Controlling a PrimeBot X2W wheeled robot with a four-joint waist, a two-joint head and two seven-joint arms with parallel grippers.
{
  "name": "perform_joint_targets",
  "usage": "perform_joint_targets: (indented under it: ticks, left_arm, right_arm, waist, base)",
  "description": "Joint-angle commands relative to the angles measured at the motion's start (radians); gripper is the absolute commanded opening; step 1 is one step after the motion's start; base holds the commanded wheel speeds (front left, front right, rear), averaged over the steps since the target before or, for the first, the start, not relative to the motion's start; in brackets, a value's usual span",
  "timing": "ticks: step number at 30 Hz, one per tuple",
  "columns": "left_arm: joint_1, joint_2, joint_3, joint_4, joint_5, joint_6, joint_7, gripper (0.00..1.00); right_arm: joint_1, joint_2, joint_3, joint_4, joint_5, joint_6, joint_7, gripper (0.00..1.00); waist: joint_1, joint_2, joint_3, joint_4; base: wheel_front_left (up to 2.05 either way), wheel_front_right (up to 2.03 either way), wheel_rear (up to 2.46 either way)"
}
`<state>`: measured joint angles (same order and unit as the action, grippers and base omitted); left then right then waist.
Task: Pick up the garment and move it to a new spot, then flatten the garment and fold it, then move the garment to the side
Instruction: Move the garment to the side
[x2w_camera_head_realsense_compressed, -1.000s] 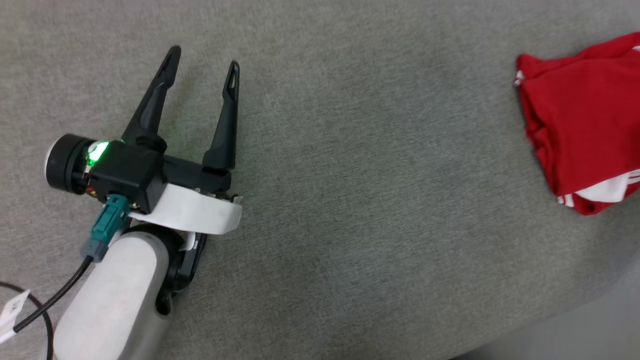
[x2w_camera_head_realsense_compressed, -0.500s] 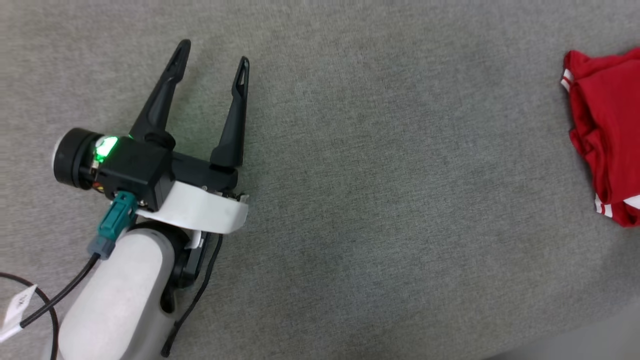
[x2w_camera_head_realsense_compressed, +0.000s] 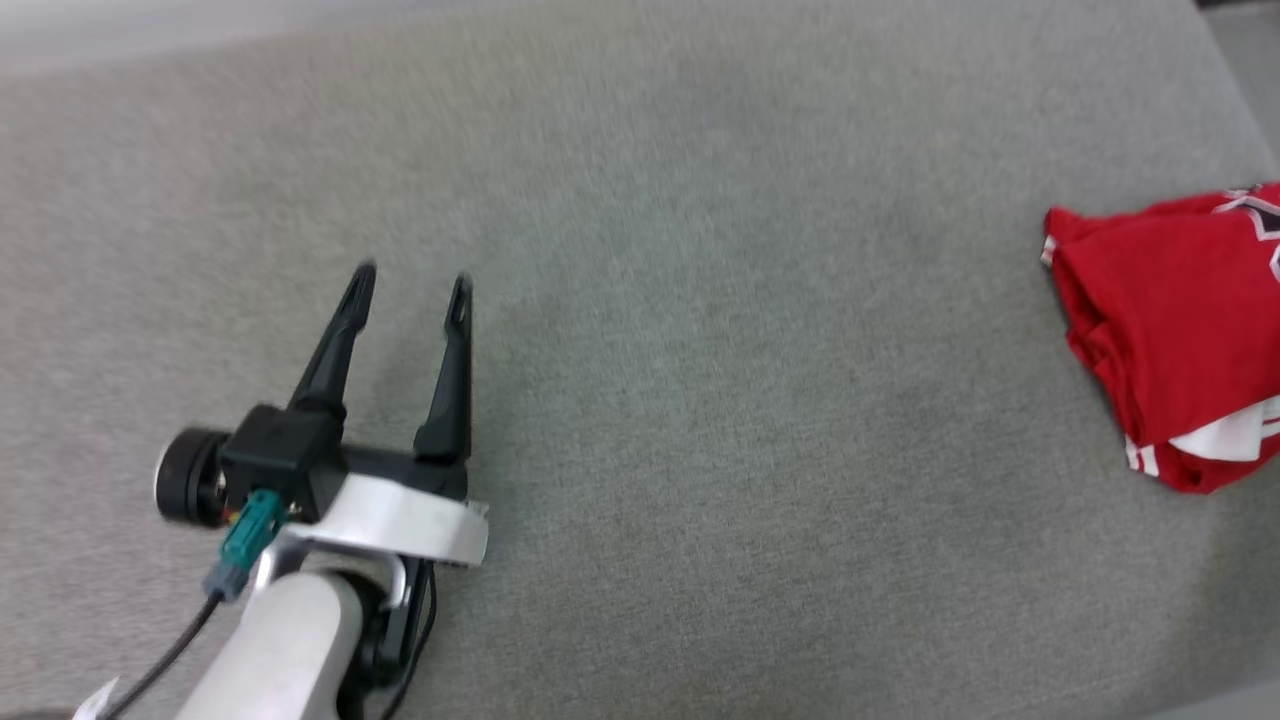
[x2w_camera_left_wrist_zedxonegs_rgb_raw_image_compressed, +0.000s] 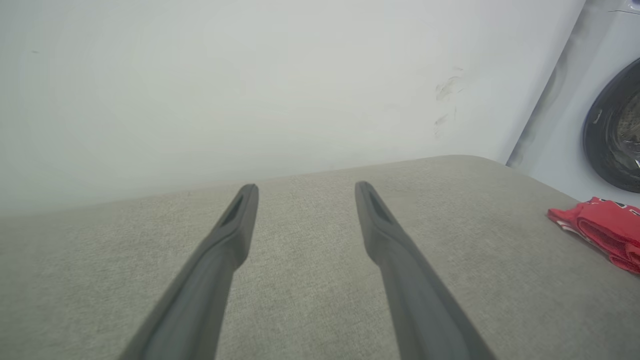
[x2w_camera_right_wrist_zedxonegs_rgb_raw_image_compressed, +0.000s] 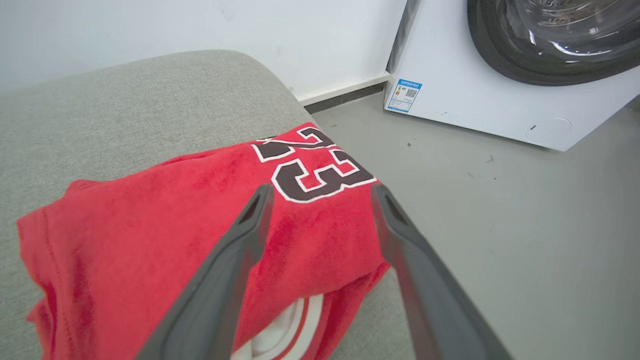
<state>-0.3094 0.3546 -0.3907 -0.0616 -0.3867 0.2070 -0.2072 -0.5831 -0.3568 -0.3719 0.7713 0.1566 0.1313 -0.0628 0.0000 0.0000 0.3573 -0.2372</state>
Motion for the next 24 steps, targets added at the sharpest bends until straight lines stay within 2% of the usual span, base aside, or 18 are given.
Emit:
perform_joint_targets:
  ticks: [1,6,13,17,24]
  left_arm:
    - [0.025,-0.004,0.003,0.006,-0.006,0.007,-0.008,1.00]
    - [0.104,-0.013,0.021,0.015,-0.036,0.030,-0.022,1.00]
    - [0.165,-0.031,0.032,0.048,-0.062,0.032,-0.040,1.00]
    - [0.195,-0.038,0.037,0.071,-0.069,0.035,-0.045,1.00]
    - [0.233,-0.017,0.072,0.096,-0.075,0.033,-0.053,1.00]
  right_arm:
    - [0.036,0.013,0.009,-0.032,0.006,-0.001,-0.007,1.00]
    - [0.199,0.106,0.073,-0.238,0.027,-0.001,-0.001,1.00]
    - [0.377,0.217,0.178,-0.480,0.045,-0.001,0.009,1.00]
    - [0.441,0.261,0.234,-0.580,0.058,-0.001,0.003,1.00]
    - [0.503,0.284,0.301,-0.731,0.051,-0.001,0.007,1.00]
  waist:
    - [0.0000,0.0000,-0.074,0.019]
    - [0.0000,0.0000,-0.136,0.046]
    - [0.0000,0.0000,-0.193,0.104]
    - [0.0000,0.0000,-0.232,0.145]
    - [0.0000,0.0000,-0.273,0.201]
  base:
    - [0.00,0.00,0.00]
    - [0.00,0.00,0.00]
    - [0.00,0.00,0.00]
    - [0.00,0.00,0.00]
    - [0.00,0.00,0.00]
